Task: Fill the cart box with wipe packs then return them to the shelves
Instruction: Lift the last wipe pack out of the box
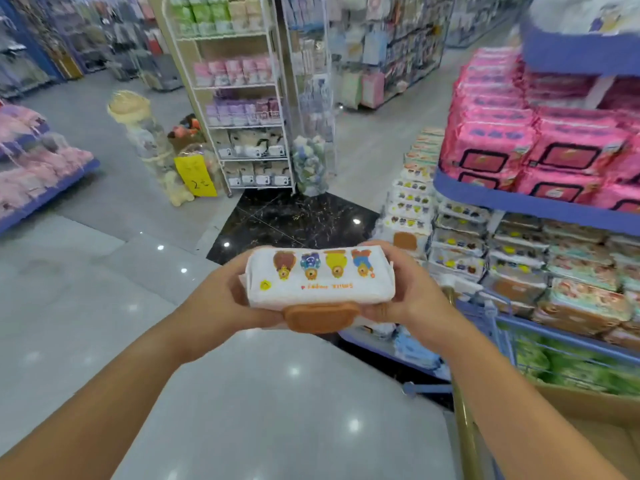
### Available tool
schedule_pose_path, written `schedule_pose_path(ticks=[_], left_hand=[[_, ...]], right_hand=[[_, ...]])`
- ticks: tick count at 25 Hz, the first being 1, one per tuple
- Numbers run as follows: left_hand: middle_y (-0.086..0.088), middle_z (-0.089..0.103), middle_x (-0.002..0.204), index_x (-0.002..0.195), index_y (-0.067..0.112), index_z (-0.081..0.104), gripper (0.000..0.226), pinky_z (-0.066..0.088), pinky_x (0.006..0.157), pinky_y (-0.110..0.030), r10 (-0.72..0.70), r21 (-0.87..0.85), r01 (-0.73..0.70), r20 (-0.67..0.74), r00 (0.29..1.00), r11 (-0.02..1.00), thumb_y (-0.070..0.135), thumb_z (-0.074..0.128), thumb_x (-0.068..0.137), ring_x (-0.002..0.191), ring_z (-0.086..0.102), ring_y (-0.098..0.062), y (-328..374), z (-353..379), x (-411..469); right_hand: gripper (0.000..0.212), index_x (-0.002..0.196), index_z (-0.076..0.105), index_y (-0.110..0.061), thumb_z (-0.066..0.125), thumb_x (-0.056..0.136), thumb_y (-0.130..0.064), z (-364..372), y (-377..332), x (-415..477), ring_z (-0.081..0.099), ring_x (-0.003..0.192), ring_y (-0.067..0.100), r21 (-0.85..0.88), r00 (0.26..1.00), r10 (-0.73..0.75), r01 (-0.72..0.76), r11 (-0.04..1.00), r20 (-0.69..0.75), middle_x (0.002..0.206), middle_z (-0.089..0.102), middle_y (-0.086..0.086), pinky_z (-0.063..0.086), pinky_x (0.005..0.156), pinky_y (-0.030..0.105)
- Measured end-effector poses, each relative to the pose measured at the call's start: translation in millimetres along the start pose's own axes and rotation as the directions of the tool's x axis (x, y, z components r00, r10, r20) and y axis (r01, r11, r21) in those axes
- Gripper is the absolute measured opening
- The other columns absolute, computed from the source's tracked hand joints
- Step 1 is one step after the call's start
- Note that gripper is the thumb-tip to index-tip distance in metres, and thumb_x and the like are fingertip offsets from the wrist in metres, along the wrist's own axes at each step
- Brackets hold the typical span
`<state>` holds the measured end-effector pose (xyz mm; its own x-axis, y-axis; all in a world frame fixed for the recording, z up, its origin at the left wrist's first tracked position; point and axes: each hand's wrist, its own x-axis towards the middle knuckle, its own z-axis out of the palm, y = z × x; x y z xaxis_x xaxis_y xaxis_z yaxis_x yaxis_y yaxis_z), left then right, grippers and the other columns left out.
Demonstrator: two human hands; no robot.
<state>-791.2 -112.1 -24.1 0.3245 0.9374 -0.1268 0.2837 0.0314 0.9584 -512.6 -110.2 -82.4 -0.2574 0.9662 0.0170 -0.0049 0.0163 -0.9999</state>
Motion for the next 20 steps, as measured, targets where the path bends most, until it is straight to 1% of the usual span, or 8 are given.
schedule_pose_path(ticks=[4, 7, 10, 12, 14, 16, 18, 20], left_hand=[[0.004, 0.075, 0.118, 0.128, 0.026, 0.061, 0.074, 0.062, 0.078, -0.028, -0.022, 0.131, -0.004, 0.191, 0.981, 0.991, -0.008, 0.088, 0.068, 0.106, 0.072, -0.011, -22, -16, 89], [0.014, 0.072, 0.115, 0.123, 0.03, 0.059, 0.071, 0.059, 0.077, -0.025, -0.074, 0.298, -0.032, 0.339, 0.938, 0.954, 0.012, 0.096, 0.066, 0.104, 0.07, -0.005, -67, -15, 156], [0.023, 0.07, 0.107, 0.117, 0.035, 0.058, 0.064, 0.056, 0.072, -0.017, -0.086, 0.382, -0.12, 0.48, 0.873, 0.916, 0.027, 0.095, 0.065, 0.097, 0.069, 0.002, -113, -11, 234], [0.025, 0.069, 0.105, 0.112, 0.037, 0.06, 0.058, 0.056, 0.07, -0.017, -0.045, 0.357, -0.17, 0.522, 0.852, 0.918, 0.029, 0.093, 0.066, 0.095, 0.068, 0.004, -127, -8, 291], [0.026, 0.068, 0.098, 0.099, 0.036, 0.064, 0.044, 0.052, 0.068, -0.012, -0.009, 0.333, -0.211, 0.552, 0.834, 0.919, 0.027, 0.093, 0.066, 0.088, 0.067, 0.005, -137, 0, 351], [0.02, 0.066, 0.086, 0.085, 0.04, 0.062, 0.034, 0.048, 0.065, -0.013, 0.017, 0.362, -0.27, 0.57, 0.822, 0.892, 0.034, 0.091, 0.067, 0.083, 0.063, 0.0, -156, 16, 411], [0.02, 0.061, 0.092, 0.09, 0.046, 0.057, 0.035, 0.051, 0.073, -0.018, 0.034, 0.407, -0.315, 0.566, 0.824, 0.857, 0.039, 0.084, 0.069, 0.093, 0.058, -0.005, -180, 39, 458], [0.014, 0.056, 0.103, 0.105, 0.043, 0.056, 0.042, 0.049, 0.084, -0.017, 0.019, 0.431, -0.295, 0.539, 0.842, 0.853, 0.031, 0.081, 0.073, 0.099, 0.049, -0.001, -208, 68, 496]], right_hand=[[0.078, 0.126, 0.056, -0.029, 0.081, 0.068, 0.017, -13, 12, 27, 0.066, 0.114, 0.009, -0.123, 0.977, 0.092, -0.117, 0.985, -0.192, 0.118, 0.071, -0.012, 0.058, 0.093, 0.035], [0.071, 0.123, 0.051, -0.03, 0.089, 0.068, -0.005, -18, 50, 47, 0.065, 0.106, -0.003, -0.292, 0.938, 0.215, -0.293, 0.91, -0.271, 0.115, 0.069, -0.012, 0.054, 0.086, 0.02], [0.065, 0.121, 0.041, -0.036, 0.083, 0.077, -0.013, -29, 97, 86, 0.06, 0.099, -0.014, -0.368, 0.885, 0.326, -0.44, 0.819, -0.331, 0.113, 0.062, -0.016, 0.047, 0.075, 0.007], [0.065, 0.124, 0.039, -0.042, 0.08, 0.08, -0.018, -40, 124, 123, 0.06, 0.102, -0.009, -0.382, 0.84, 0.361, -0.514, 0.769, -0.405, 0.116, 0.06, -0.019, 0.05, 0.08, 0.012], [0.073, 0.135, 0.035, -0.048, 0.075, 0.081, -0.019, -55, 148, 159, 0.059, 0.113, 0.001, -0.351, 0.755, 0.386, -0.61, 0.711, -0.53, 0.125, 0.055, -0.02, 0.054, 0.093, 0.028], [0.078, 0.144, 0.031, -0.046, 0.069, 0.083, -0.015, -75, 168, 196, 0.056, 0.12, 0.011, -0.322, 0.681, 0.385, -0.672, 0.667, -0.623, 0.136, 0.049, -0.013, 0.053, 0.096, 0.037], [0.078, 0.151, 0.026, -0.033, 0.065, 0.086, -0.012, -103, 178, 228, 0.051, 0.121, 0.019, -0.385, 0.624, 0.394, -0.754, 0.533, -0.675, 0.14, 0.041, -0.005, 0.05, 0.09, 0.036], [0.077, 0.151, 0.025, -0.023, 0.066, 0.087, -0.015, -140, 190, 258, 0.045, 0.126, 0.026, -0.541, 0.597, 0.384, -0.802, 0.254, -0.705, 0.143, 0.037, 0.003, 0.045, 0.093, 0.037]])
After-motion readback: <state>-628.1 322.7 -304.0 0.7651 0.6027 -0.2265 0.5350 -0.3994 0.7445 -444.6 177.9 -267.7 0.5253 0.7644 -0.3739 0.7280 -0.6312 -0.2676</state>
